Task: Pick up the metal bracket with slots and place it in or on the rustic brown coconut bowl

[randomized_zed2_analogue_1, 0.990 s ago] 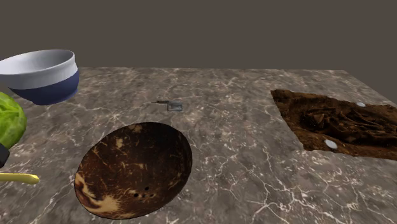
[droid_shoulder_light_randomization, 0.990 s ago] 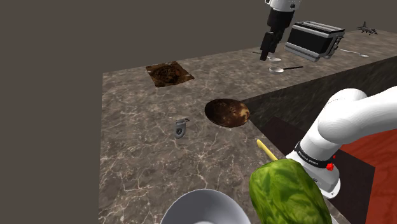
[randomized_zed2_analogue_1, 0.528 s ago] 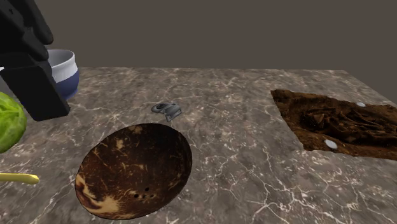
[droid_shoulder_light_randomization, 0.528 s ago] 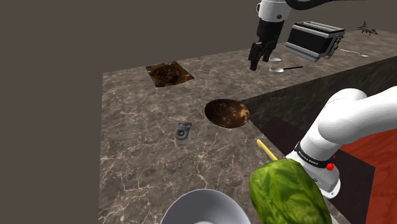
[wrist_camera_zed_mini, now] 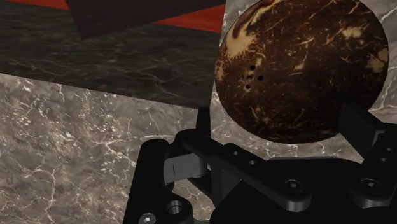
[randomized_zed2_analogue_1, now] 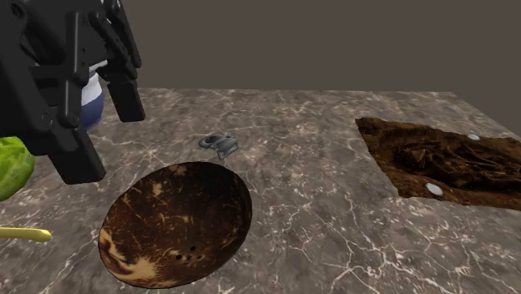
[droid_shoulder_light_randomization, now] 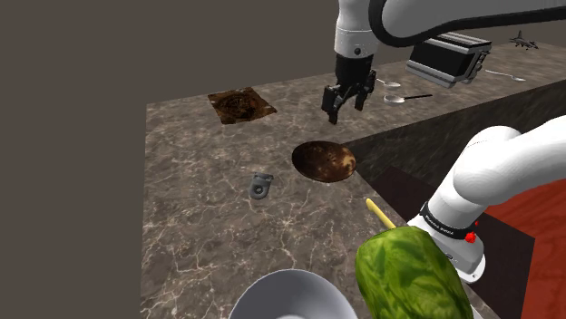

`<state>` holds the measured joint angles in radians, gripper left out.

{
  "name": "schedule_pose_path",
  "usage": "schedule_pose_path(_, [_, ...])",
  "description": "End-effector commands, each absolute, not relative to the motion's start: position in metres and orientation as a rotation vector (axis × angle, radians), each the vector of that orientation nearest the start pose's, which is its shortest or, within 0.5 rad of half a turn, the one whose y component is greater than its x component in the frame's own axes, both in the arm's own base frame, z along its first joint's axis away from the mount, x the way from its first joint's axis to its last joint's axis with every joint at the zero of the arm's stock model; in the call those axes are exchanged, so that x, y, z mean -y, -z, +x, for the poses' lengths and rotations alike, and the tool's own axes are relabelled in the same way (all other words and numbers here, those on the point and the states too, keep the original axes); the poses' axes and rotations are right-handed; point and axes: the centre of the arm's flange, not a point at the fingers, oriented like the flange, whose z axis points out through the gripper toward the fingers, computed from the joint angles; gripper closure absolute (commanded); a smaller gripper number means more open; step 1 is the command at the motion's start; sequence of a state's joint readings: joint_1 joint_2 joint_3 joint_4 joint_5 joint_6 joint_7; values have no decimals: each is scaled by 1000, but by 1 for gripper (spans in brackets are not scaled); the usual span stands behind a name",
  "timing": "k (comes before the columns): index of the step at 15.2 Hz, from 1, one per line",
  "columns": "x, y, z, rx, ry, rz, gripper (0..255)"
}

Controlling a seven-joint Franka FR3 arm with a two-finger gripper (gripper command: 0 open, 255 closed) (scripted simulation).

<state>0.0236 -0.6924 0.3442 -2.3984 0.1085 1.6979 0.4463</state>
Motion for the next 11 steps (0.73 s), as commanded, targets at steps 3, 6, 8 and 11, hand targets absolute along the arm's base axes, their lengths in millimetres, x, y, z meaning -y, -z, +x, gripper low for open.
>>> schedule_pose_path(3, [-206,-512,328,-442,-11,-3251,0])
schedule_pose_path(6, [-243,-496,340,-556,-27,-3252,0])
schedule_pose_path(8, [-268,-484,350,-633,-38,-3251,0])
schedule_pose_path(11, [-303,-467,366,-748,-54,-3244,0])
